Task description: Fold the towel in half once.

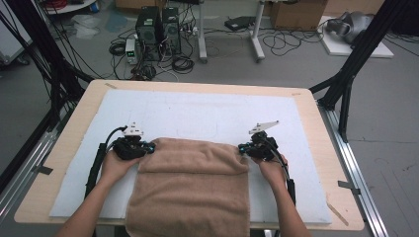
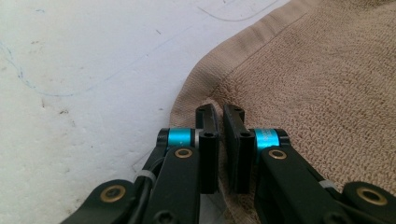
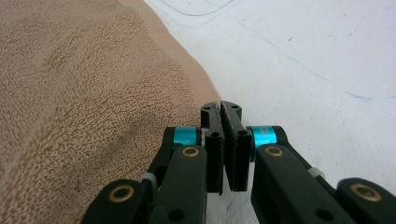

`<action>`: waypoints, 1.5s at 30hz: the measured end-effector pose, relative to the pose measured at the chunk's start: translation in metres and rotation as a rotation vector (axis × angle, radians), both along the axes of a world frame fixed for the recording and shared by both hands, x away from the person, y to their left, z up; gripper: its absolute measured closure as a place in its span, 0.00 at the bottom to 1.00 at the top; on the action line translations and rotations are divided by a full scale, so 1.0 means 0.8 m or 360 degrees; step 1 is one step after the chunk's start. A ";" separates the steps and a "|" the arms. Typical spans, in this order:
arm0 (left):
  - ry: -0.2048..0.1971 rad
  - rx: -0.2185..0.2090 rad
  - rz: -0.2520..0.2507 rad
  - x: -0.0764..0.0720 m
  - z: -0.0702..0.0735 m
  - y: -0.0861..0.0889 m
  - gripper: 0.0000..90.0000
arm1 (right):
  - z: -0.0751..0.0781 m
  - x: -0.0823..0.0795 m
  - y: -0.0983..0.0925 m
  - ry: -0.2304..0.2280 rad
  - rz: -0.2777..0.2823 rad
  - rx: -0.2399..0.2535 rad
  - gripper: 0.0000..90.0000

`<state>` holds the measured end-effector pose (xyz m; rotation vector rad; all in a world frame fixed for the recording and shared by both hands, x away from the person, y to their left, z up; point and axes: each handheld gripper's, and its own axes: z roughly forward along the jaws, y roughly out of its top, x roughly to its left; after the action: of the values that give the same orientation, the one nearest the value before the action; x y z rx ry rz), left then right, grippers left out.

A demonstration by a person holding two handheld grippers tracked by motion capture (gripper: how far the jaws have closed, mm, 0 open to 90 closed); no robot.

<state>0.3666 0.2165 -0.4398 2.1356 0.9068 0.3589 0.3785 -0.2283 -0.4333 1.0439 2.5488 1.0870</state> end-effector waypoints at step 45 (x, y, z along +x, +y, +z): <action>-0.0076 -0.0159 -0.0368 -0.102 0.050 0.037 0.70 | 0.054 -0.063 0.006 -0.0027 0.0318 0.0163 0.79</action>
<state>0.2849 0.2460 -0.4001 2.1029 0.6290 0.2407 0.3281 -0.2236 -0.3900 0.8104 2.6541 1.2820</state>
